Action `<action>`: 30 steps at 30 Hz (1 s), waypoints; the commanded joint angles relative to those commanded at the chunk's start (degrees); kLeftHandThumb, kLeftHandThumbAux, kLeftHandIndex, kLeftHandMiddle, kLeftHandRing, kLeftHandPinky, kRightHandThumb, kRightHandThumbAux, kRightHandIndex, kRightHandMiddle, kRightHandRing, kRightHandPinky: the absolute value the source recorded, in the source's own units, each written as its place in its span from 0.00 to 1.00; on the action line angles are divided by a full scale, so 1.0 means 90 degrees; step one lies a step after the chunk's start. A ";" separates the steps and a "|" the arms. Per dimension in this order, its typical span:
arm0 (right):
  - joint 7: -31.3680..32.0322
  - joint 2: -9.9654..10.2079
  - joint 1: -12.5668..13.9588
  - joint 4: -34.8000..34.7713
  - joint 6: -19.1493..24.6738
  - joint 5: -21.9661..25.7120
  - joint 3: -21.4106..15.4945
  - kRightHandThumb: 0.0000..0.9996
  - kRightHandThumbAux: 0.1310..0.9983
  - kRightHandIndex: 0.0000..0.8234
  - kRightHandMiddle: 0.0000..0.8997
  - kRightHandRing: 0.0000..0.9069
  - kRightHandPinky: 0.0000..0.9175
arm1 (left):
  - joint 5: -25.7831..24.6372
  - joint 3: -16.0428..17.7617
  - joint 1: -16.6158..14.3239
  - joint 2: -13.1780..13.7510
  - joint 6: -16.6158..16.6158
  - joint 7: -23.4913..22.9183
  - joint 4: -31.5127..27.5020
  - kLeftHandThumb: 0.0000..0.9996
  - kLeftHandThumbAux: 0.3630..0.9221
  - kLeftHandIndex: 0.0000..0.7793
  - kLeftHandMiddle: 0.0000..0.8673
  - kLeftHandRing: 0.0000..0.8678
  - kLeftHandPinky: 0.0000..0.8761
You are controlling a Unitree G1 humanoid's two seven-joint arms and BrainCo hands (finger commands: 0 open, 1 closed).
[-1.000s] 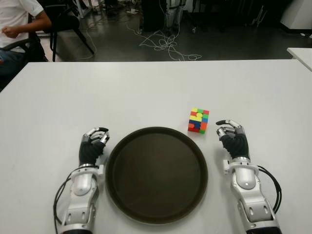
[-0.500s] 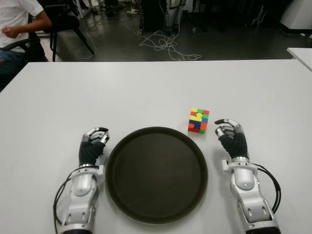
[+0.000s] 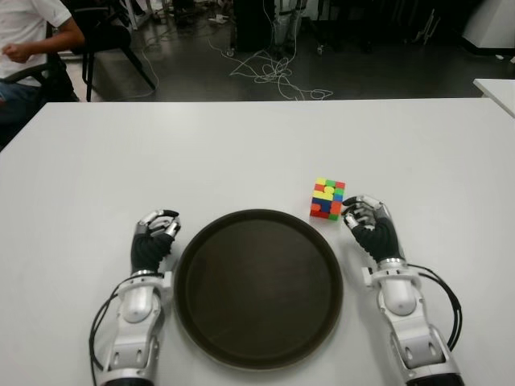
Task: Pick up the Rubik's Cube and put it in the plate
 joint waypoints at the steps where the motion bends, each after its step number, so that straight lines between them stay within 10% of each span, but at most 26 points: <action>1: 0.0056 -0.0038 -0.0031 -0.0012 0.0000 -0.0034 -0.0008 0.24 0.74 0.47 0.44 0.43 0.39 | -0.0001 0.0004 -0.0002 -0.0016 -0.0010 0.0013 0.0005 0.71 0.61 0.57 0.93 0.94 0.93; 6: 0.0363 -0.0215 -0.0129 -0.0226 0.0200 -0.0203 -0.0003 0.04 0.79 0.43 0.38 0.36 0.31 | -0.0030 0.0028 -0.0011 -0.0094 -0.0020 0.0090 0.0023 0.71 0.61 0.57 0.93 0.95 0.94; 16: 0.1040 -0.0728 -0.0543 -0.0713 0.0938 -0.0597 0.0158 0.00 0.79 0.35 0.26 0.24 0.23 | -0.0049 0.0009 0.0046 -0.0202 -0.0062 0.0169 -0.0040 0.71 0.61 0.57 0.92 0.95 0.94; 30: 0.1480 -0.0803 -0.0839 -0.1046 0.1768 -0.0749 0.0306 0.00 0.76 0.22 0.28 0.40 0.48 | -0.0072 0.0024 0.0079 -0.0280 -0.0085 0.0242 -0.0036 0.71 0.61 0.57 0.92 0.95 0.94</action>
